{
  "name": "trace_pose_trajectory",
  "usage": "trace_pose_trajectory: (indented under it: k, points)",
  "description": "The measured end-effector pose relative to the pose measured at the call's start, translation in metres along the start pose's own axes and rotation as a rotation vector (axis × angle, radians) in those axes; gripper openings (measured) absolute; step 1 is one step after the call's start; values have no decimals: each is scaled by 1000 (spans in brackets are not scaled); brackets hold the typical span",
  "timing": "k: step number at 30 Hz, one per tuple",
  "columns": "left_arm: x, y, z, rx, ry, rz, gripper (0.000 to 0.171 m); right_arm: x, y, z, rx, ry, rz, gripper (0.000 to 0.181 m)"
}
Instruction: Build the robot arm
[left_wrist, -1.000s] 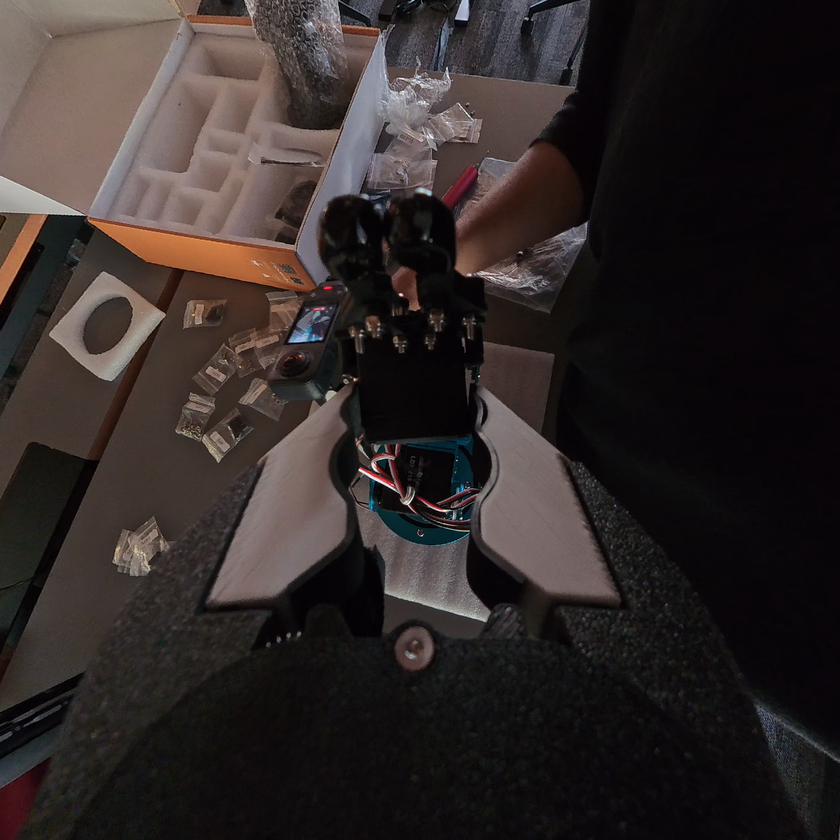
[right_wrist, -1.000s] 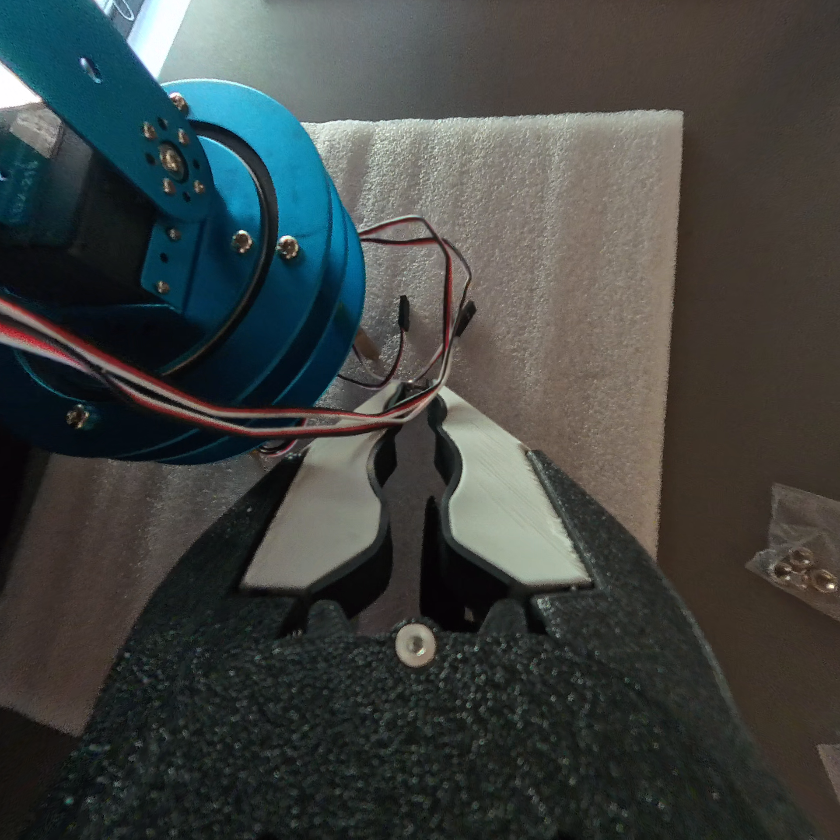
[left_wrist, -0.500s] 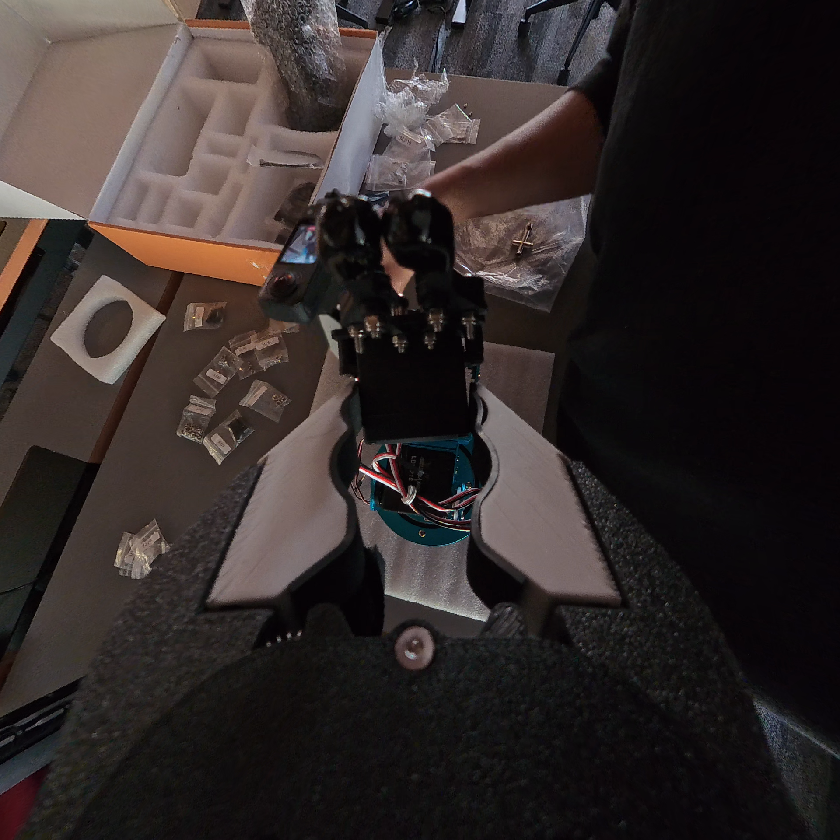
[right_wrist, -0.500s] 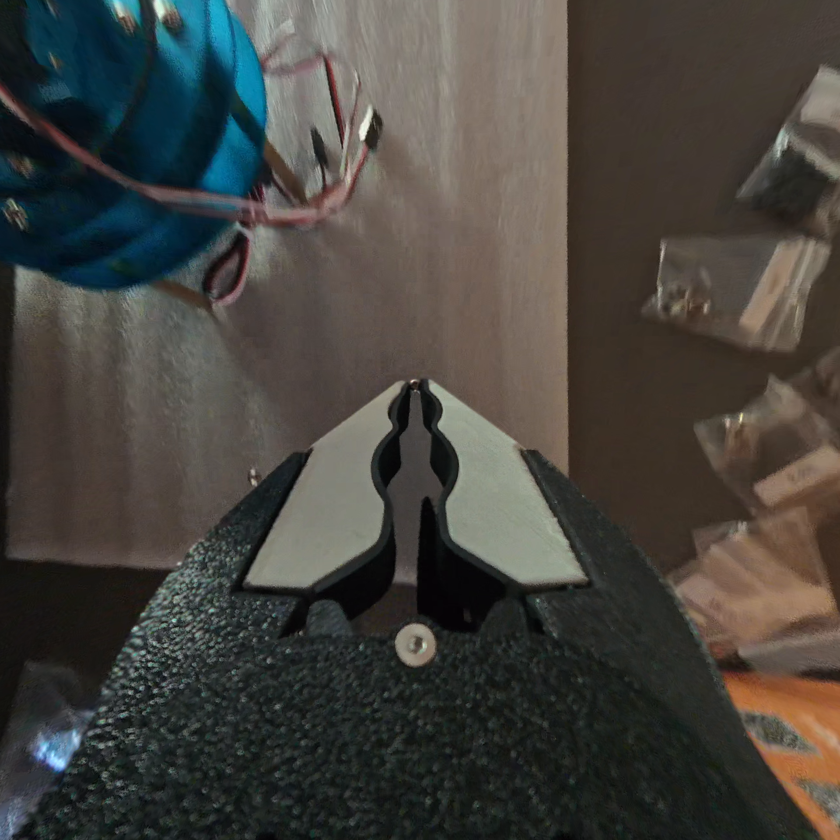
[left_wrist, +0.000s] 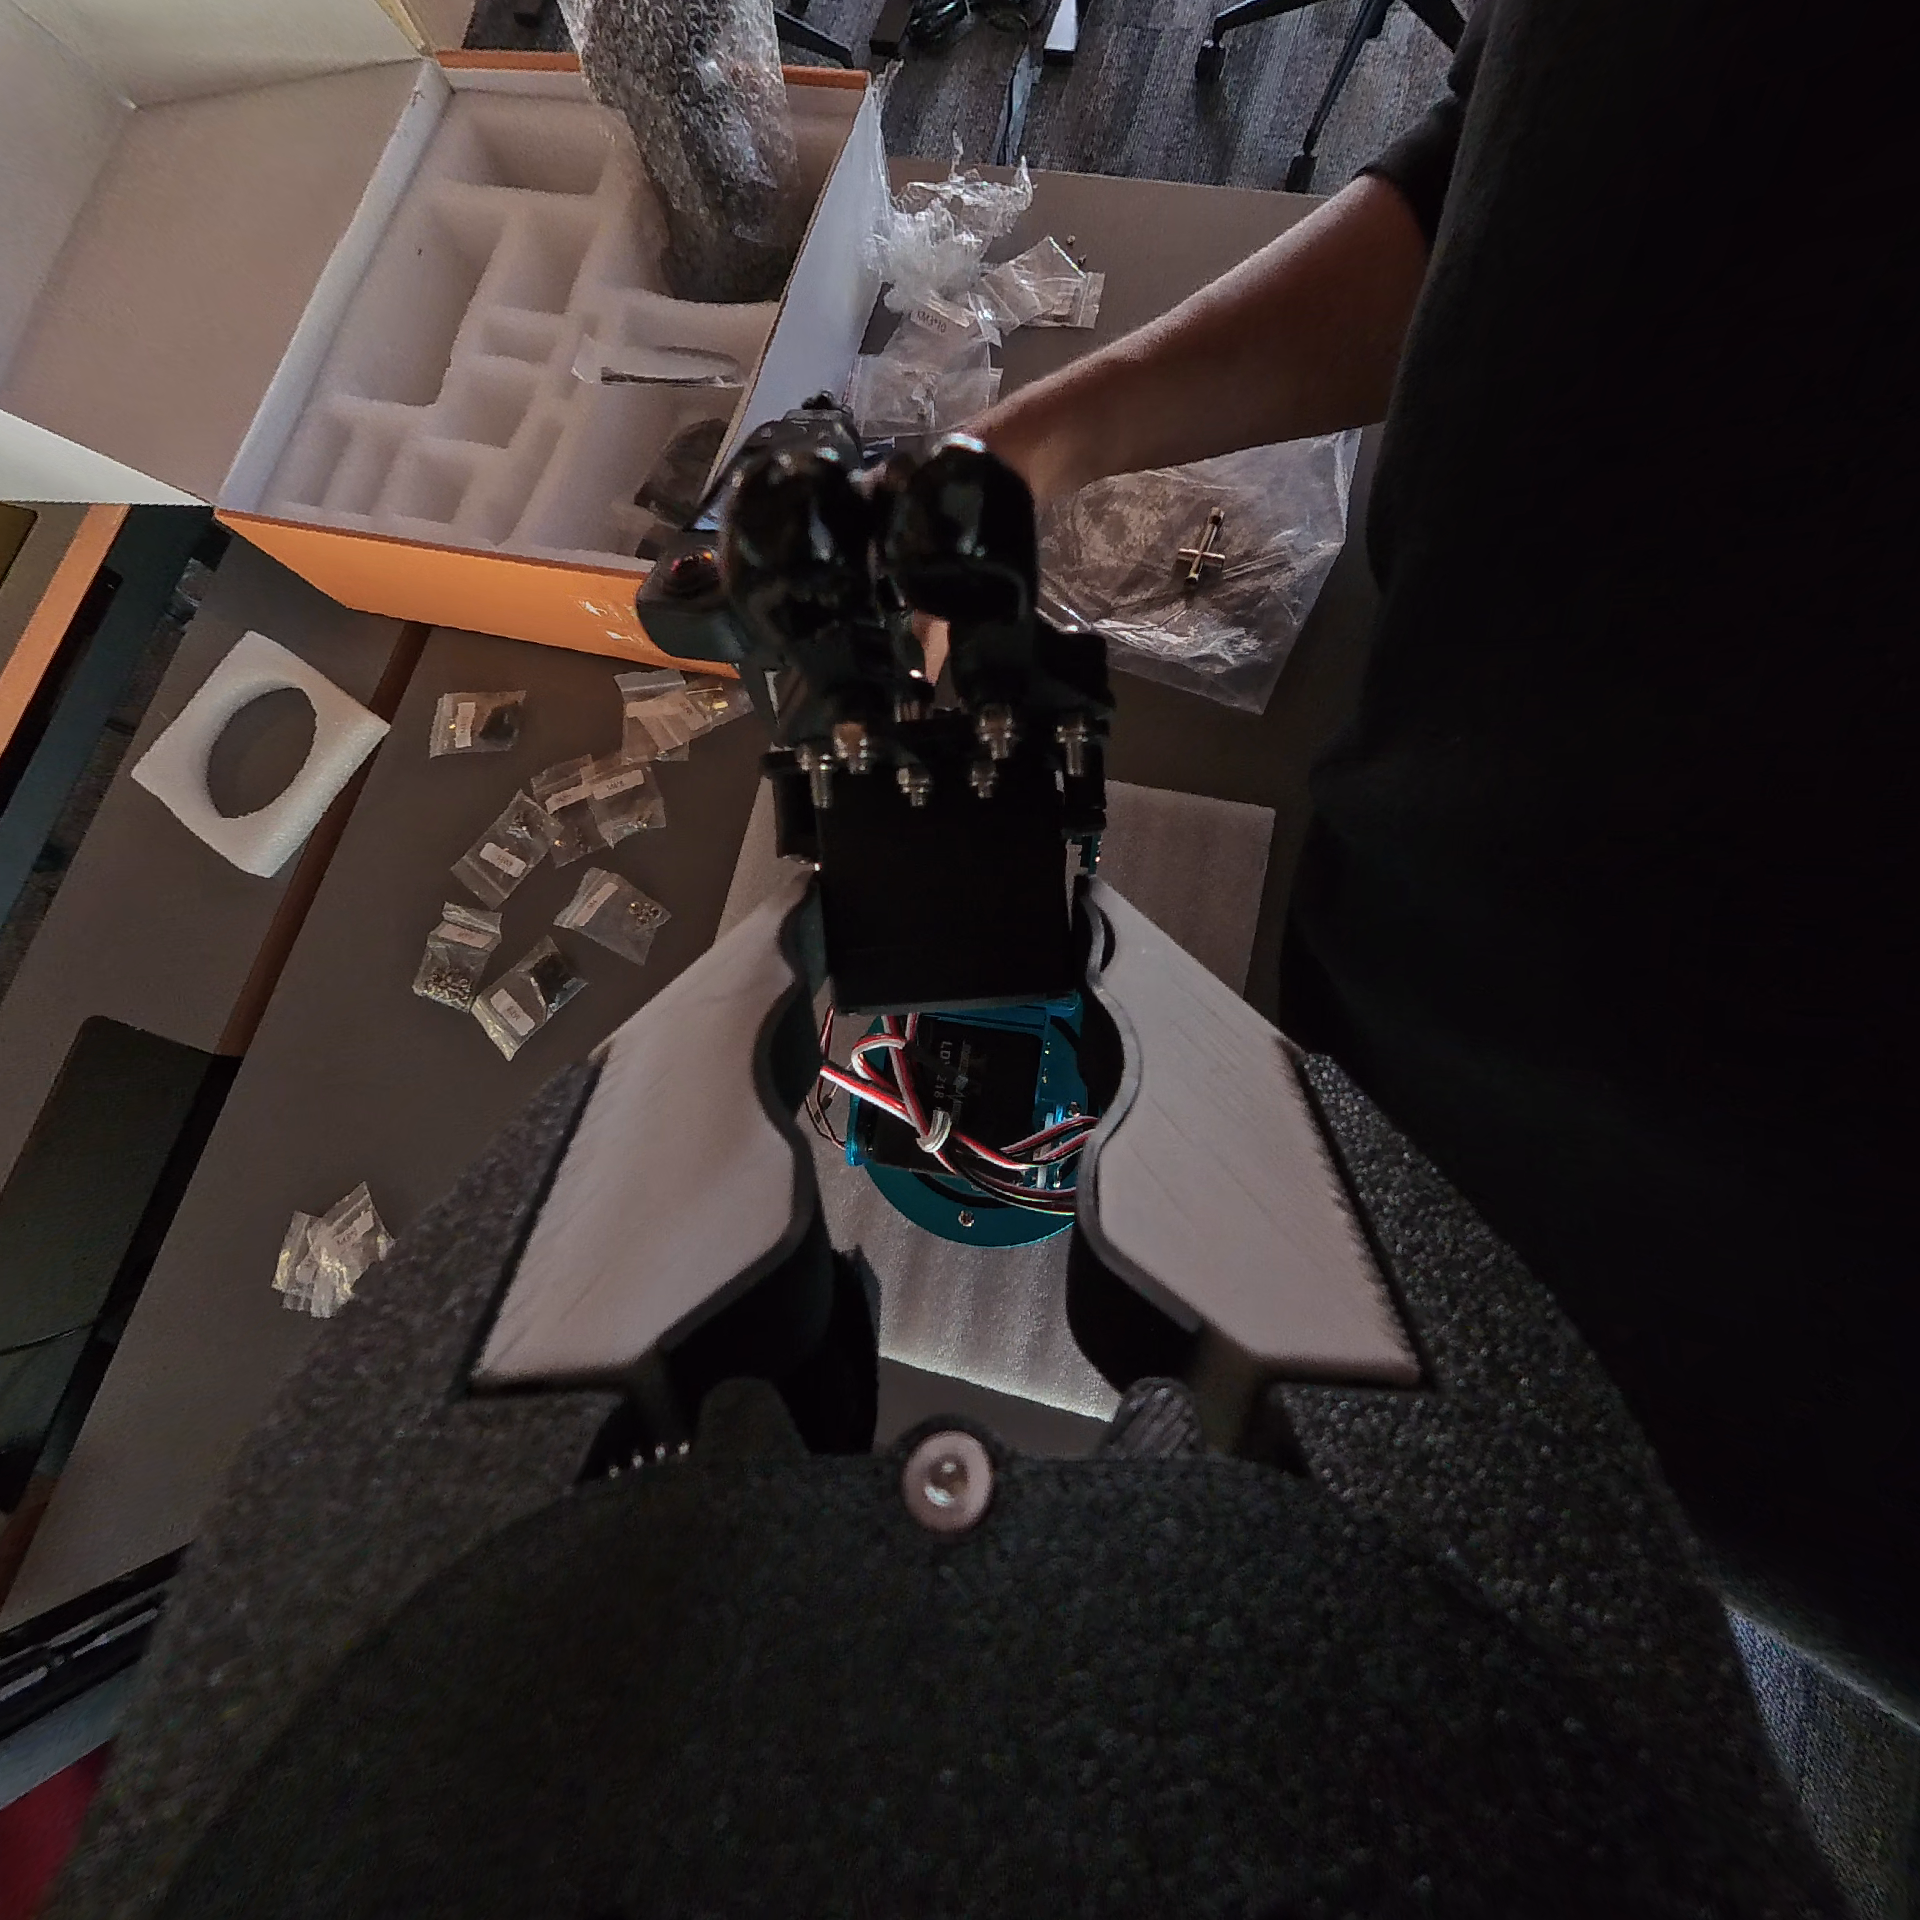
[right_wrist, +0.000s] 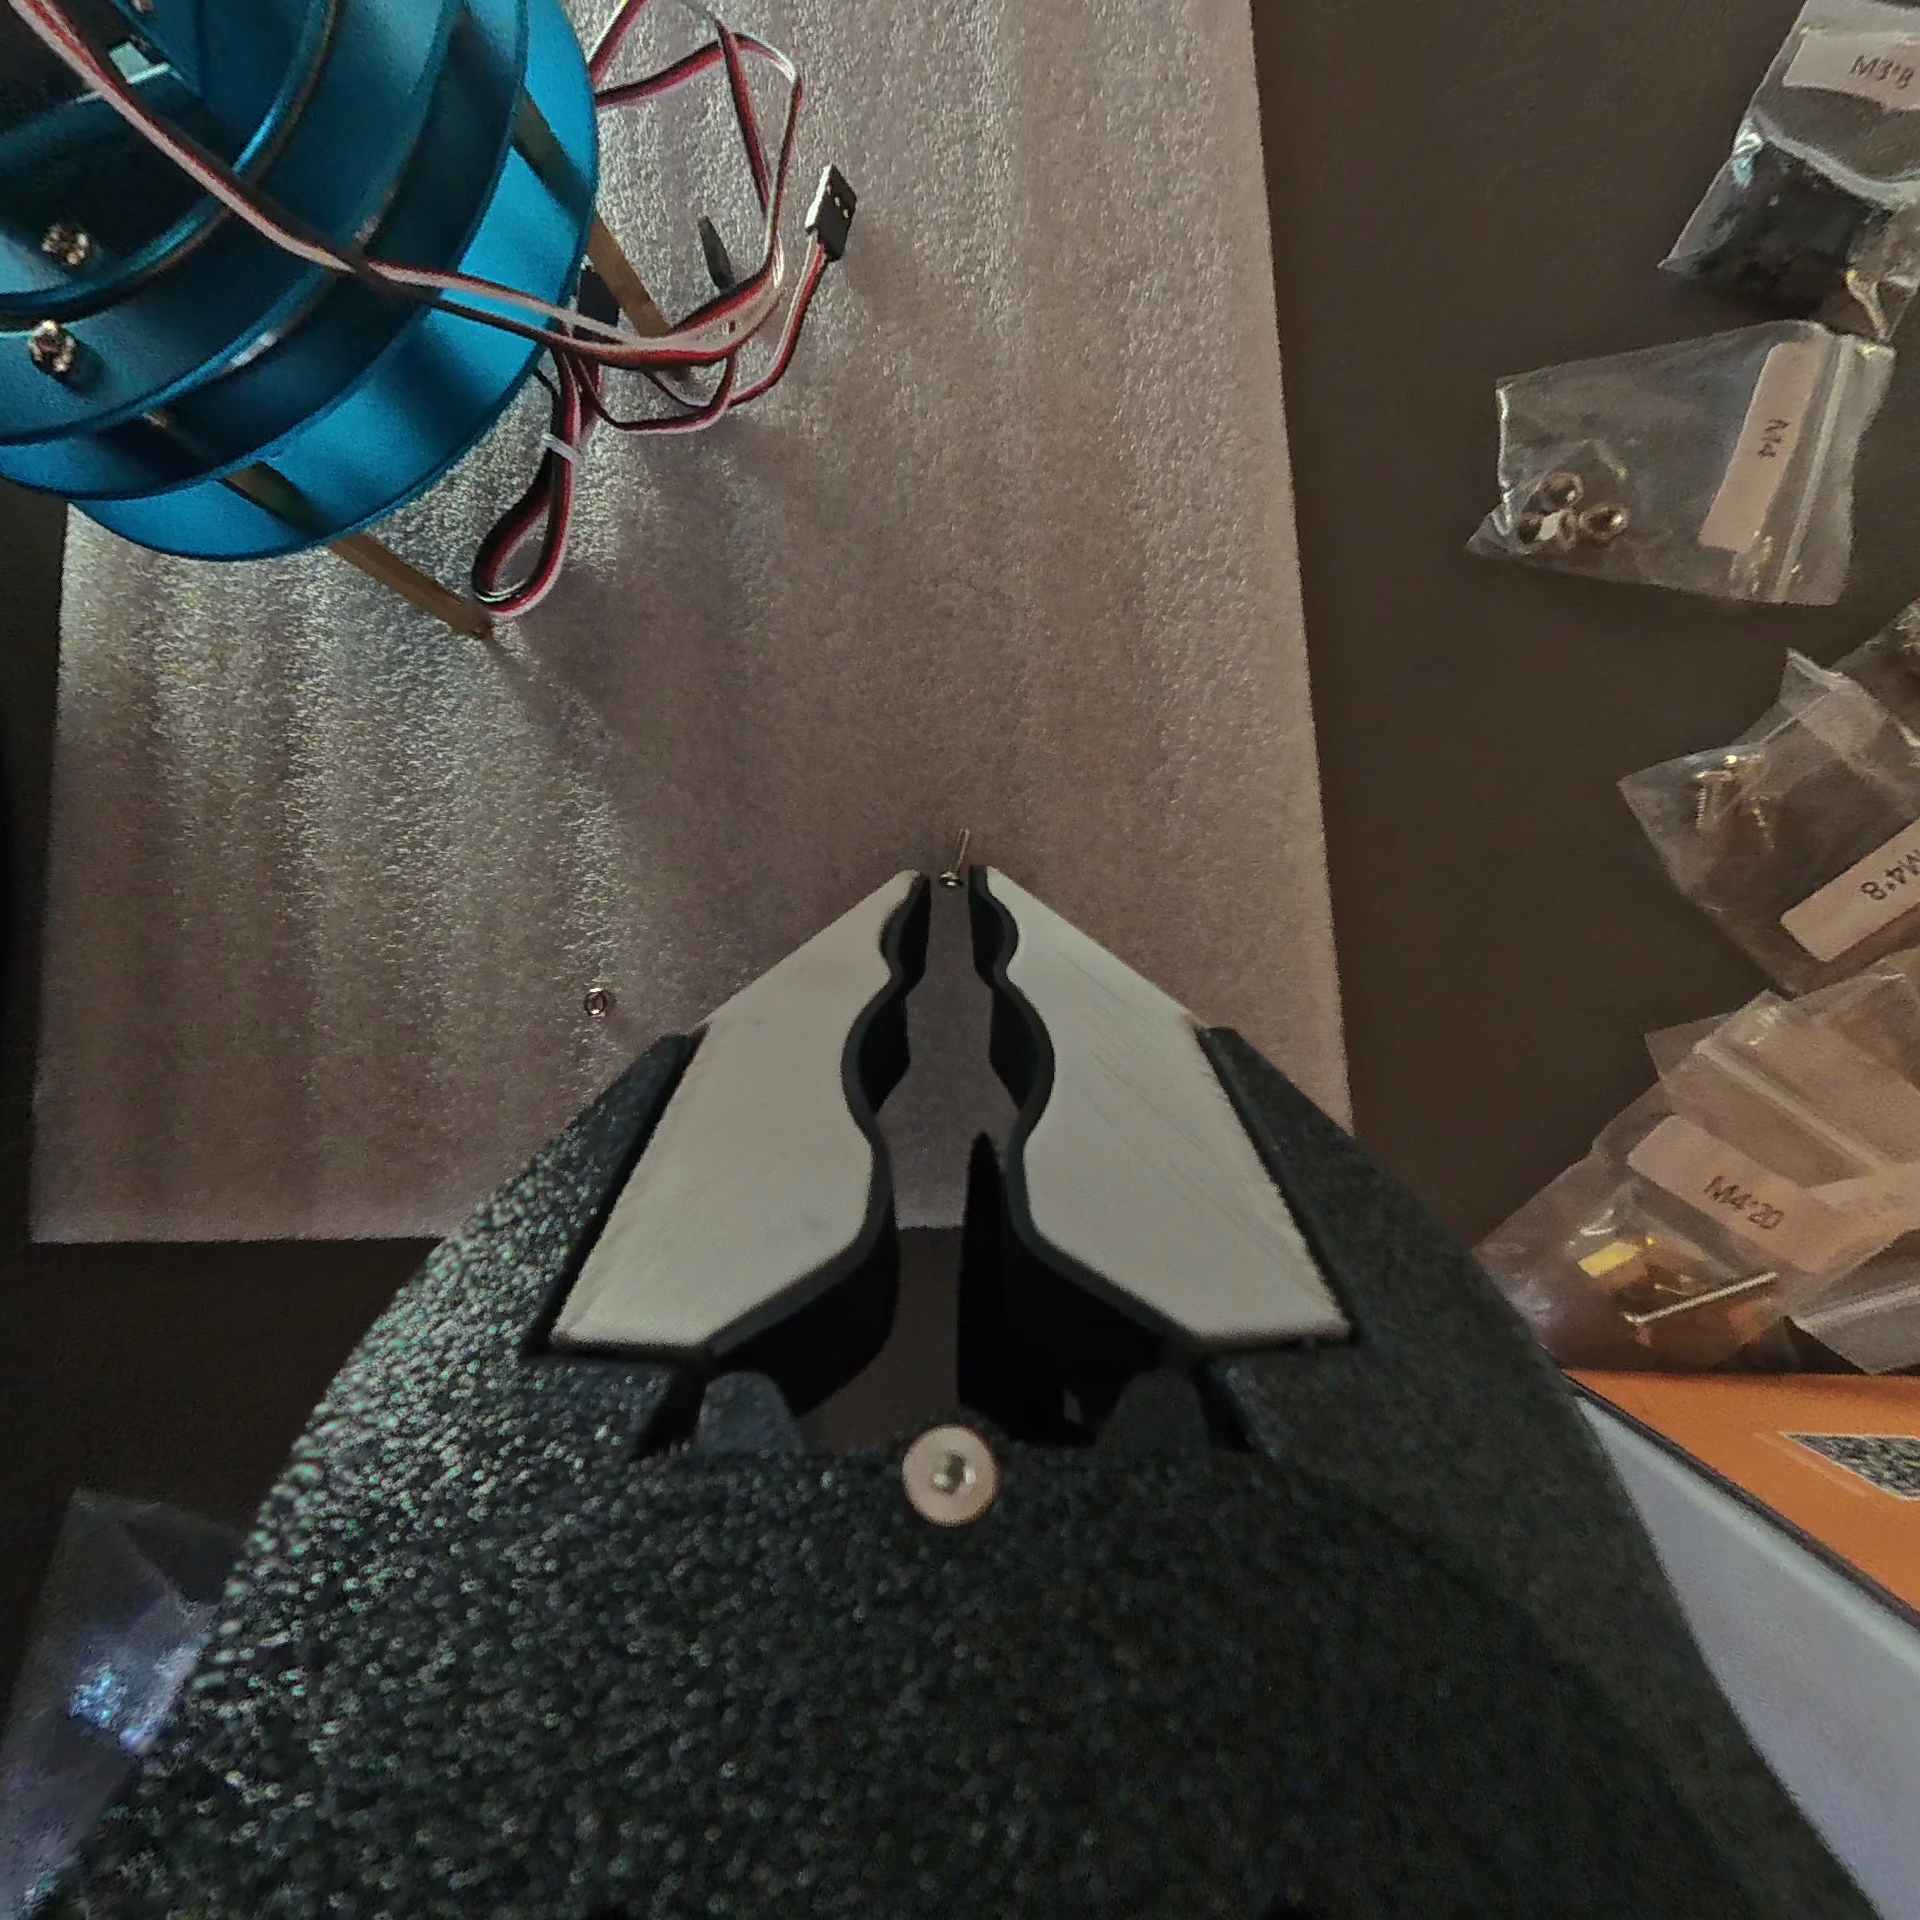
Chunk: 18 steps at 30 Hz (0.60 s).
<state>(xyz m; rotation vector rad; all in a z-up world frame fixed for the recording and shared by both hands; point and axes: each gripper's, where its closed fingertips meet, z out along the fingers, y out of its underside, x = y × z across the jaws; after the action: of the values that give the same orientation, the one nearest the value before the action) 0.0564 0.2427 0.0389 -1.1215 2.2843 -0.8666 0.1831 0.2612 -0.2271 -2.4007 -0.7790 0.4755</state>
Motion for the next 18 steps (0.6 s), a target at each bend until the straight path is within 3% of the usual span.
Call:
trace_pose_trajectory:
  k: [5, 11, 18]
  points:
    - [0, 0, 0, 1, -5, 1, 47, 1, 0, 1, 14, 72, -46, 4]
    - [-2, -1, 1, 7, -1, 2, 47, -4, -11, -15, 82, 53, -24, 3]
    - [-3, -2, 2, -3, 25, 14, 47, -48, -85, -95, 392, -164, -90, 3]
